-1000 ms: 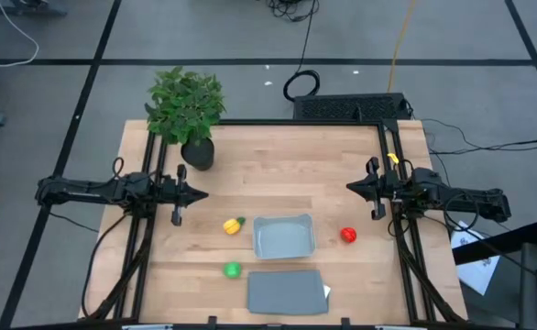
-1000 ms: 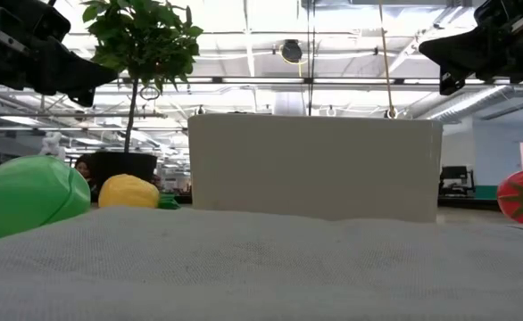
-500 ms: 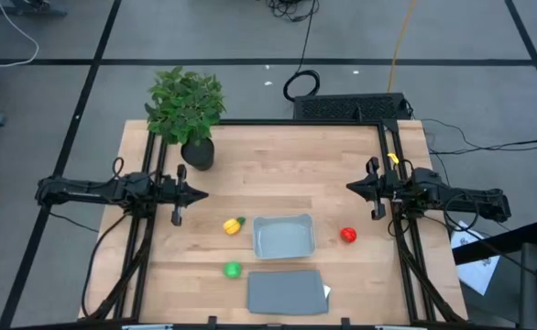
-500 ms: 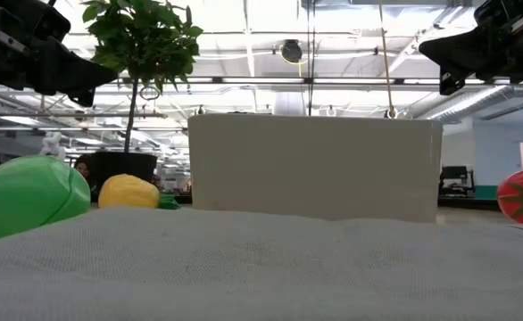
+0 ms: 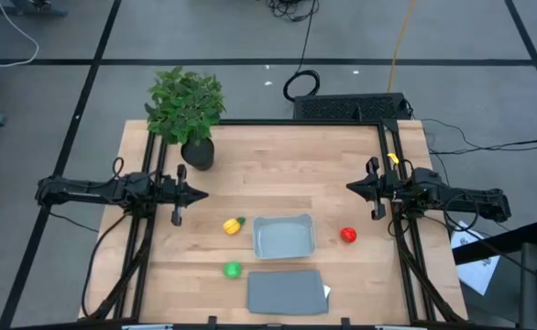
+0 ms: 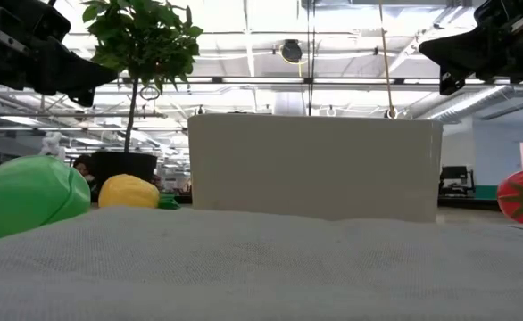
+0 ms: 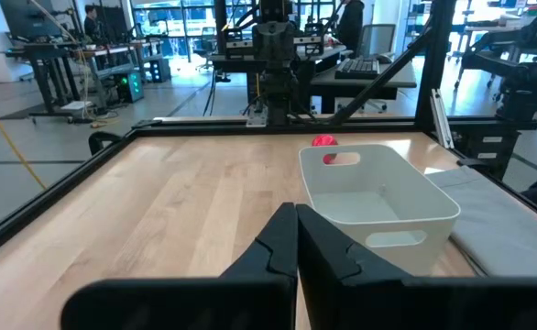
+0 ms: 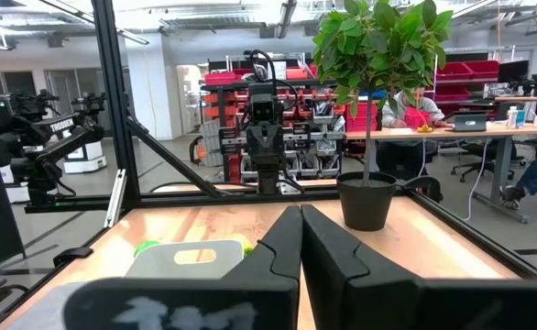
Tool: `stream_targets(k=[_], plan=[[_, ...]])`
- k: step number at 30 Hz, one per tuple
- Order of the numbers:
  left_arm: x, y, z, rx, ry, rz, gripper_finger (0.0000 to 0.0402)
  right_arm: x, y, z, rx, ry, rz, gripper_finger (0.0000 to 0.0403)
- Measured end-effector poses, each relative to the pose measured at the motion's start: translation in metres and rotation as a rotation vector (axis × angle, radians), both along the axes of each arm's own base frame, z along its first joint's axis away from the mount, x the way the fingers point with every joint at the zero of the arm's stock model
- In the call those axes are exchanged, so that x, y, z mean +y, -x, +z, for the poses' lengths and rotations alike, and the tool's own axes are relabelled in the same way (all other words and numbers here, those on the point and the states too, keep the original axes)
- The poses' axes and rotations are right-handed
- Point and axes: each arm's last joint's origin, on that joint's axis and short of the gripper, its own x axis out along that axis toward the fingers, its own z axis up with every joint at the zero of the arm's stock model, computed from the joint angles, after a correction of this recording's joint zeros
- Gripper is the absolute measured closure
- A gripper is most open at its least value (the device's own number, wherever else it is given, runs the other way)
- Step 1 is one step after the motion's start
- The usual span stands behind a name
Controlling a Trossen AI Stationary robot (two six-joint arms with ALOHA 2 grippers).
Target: Pick and placing Produce into tupperware
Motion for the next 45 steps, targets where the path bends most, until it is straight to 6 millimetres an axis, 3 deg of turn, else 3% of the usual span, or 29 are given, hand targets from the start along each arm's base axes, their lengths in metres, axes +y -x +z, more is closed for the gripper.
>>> stream_targets(k=[35,45], plan=[[0.0000,0.0000,0.0000,0.000,-0.001,0.000,0.0400,0.0000,0.0000,0.0000,0.000,0.000,0.000,0.0403],[0.0000,-0.0002,0.0086,-0.089,-0.018,-0.001,0.0401,0.0000,0.0003,0.0019,-0.019,0.005,-0.001,0.0403]])
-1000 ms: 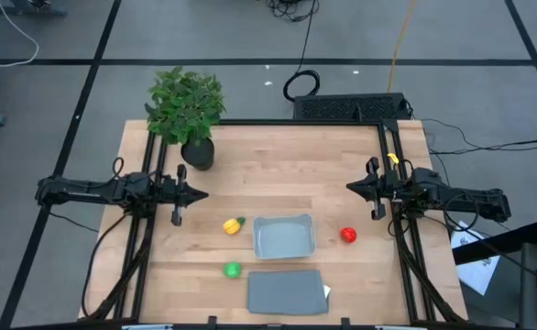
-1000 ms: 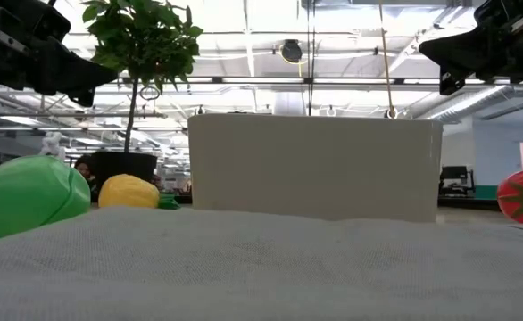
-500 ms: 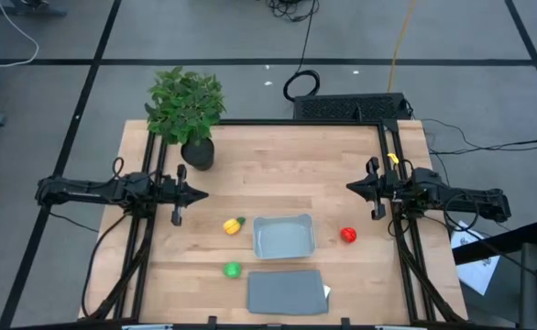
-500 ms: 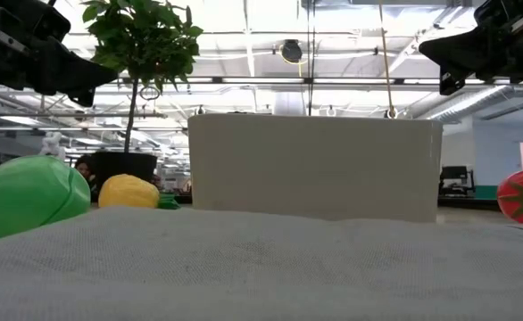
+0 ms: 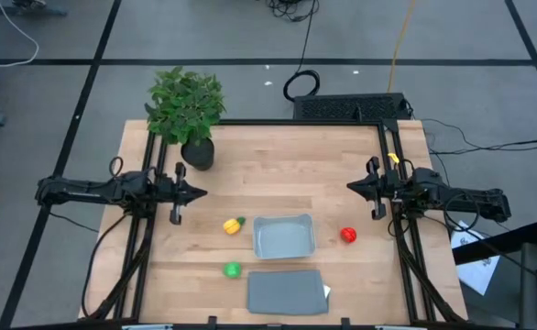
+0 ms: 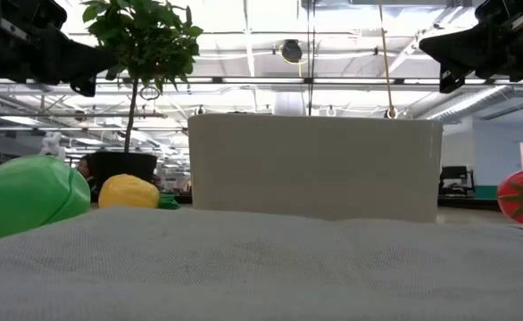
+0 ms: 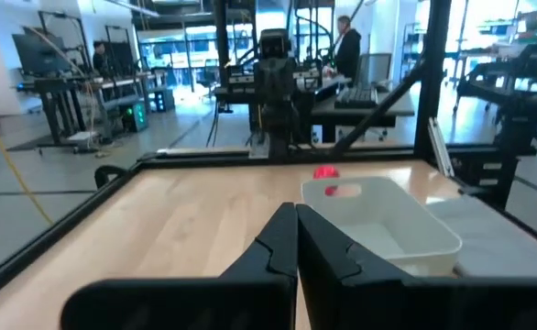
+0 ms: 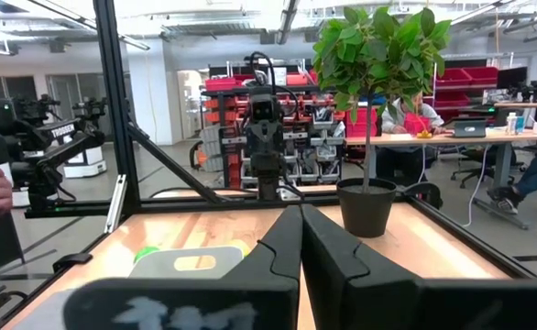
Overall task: Pick and placing Produce into tupperware
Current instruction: Put the yellow pineapple into the gray bin
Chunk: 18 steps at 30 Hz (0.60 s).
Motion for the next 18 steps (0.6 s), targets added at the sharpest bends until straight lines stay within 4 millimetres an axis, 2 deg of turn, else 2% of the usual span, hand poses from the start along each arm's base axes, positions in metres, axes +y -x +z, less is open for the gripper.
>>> stream_targets(k=[4,13,18], plan=[[0.000,0.000,0.004,-0.036,0.019,-0.001,0.0401,0.000,0.000,0.000,0.000,0.000,0.000,0.0403],[-0.001,0.001,0.009,-0.086,0.243,-0.046,0.0401,0.000,0.000,0.000,-0.001,0.045,-0.007,0.0403],[0.000,0.001,0.015,-0.145,0.265,-0.035,0.0401,0.000,0.000,0.000,0.000,0.093,-0.014,0.0403]])
